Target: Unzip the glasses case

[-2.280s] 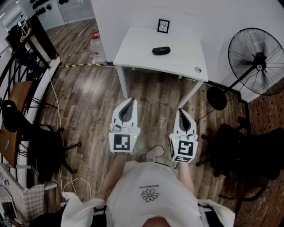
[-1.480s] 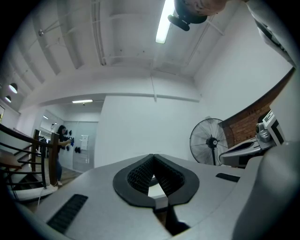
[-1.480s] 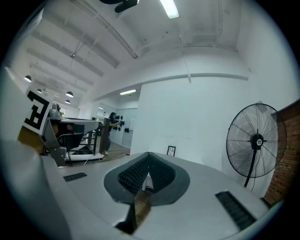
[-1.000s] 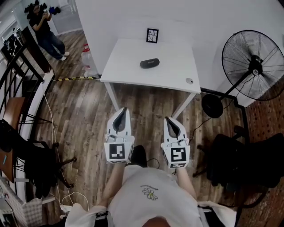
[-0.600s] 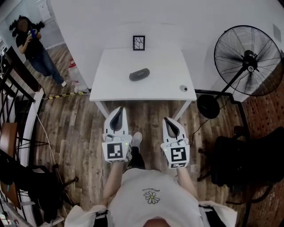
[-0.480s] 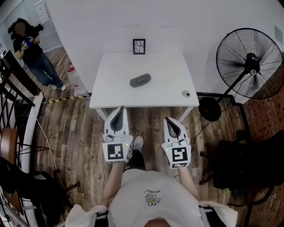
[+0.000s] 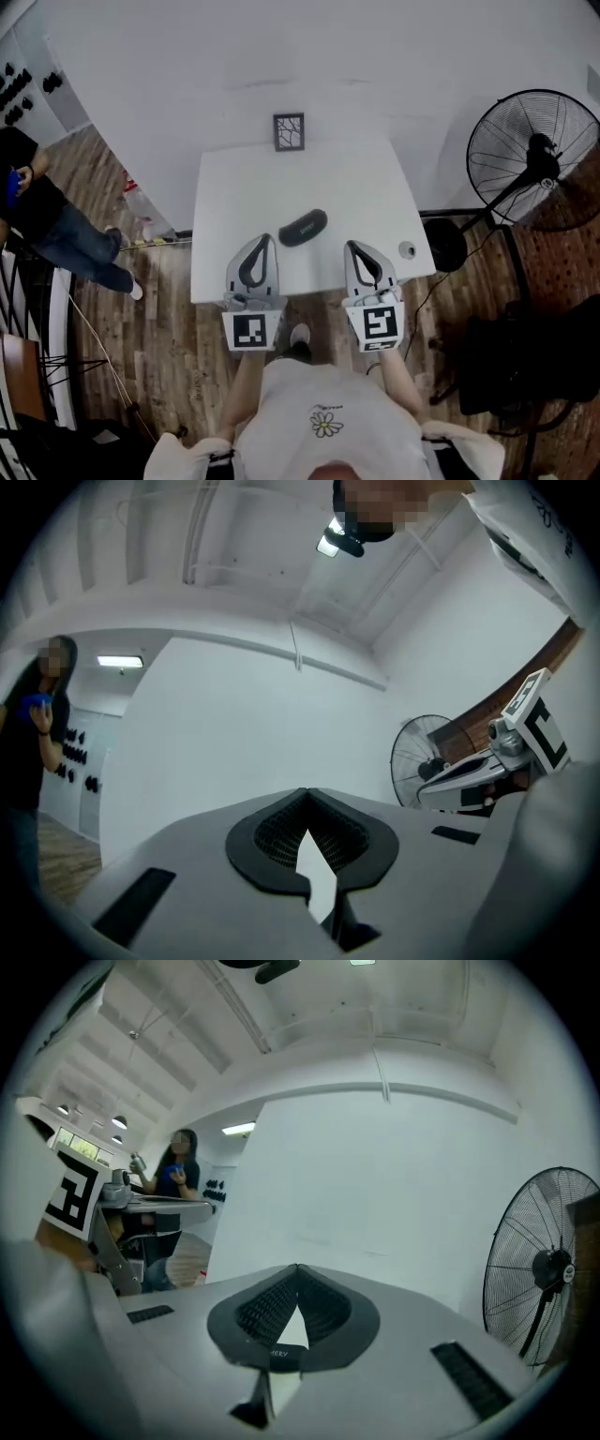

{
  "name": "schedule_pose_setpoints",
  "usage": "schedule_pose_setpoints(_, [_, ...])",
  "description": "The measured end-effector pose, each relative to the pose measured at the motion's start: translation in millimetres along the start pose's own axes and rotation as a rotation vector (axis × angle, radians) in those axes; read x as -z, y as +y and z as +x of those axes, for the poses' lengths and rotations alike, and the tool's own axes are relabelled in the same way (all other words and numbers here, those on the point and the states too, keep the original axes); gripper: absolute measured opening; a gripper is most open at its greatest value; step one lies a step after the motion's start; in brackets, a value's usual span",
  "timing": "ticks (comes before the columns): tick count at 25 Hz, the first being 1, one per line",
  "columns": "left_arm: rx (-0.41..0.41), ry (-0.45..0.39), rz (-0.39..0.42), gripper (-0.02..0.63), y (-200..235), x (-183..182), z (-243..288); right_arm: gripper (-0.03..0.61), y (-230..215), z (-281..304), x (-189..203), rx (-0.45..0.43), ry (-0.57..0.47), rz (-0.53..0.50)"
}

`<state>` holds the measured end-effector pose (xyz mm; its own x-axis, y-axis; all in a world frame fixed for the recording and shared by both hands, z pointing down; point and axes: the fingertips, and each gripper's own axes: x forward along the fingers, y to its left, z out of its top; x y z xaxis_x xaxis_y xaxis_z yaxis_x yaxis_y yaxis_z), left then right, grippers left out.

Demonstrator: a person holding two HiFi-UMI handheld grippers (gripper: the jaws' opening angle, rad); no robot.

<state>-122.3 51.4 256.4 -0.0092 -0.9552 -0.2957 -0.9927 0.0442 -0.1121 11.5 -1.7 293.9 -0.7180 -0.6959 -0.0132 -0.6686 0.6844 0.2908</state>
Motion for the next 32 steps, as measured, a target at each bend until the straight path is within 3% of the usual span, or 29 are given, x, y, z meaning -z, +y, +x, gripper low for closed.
schedule_pose_setpoints(4, [0.021, 0.023, 0.005, 0.012, 35, 22, 51, 0.008, -10, 56, -5, 0.022, 0.009, 0.012])
schedule_pose_setpoints(8, [-0.011, 0.050, -0.034, 0.011, 55, 47, 73, 0.008, -13, 85, 8, 0.019, 0.040, -0.012])
schedule_pose_setpoints(16, [-0.034, 0.104, 0.004, 0.012, 69, 76, 104, 0.008, -32, 127, 32, -0.012, 0.086, 0.028])
schedule_pose_setpoints(20, [-0.069, 0.104, 0.011, 0.012, 72, 81, 114, 0.008, -40, 143, 35, -0.044, 0.060, 0.031])
schedule_pose_setpoints(25, [-0.046, 0.128, 0.039, 0.012, 68, 95, 122, 0.008, -46, 146, 44, -0.060, 0.069, 0.040])
schedule_pose_setpoints(32, [0.058, 0.338, 0.080, 0.011, 64, 167, 116, 0.006, -45, 141, 62, -0.073, 0.122, 0.054])
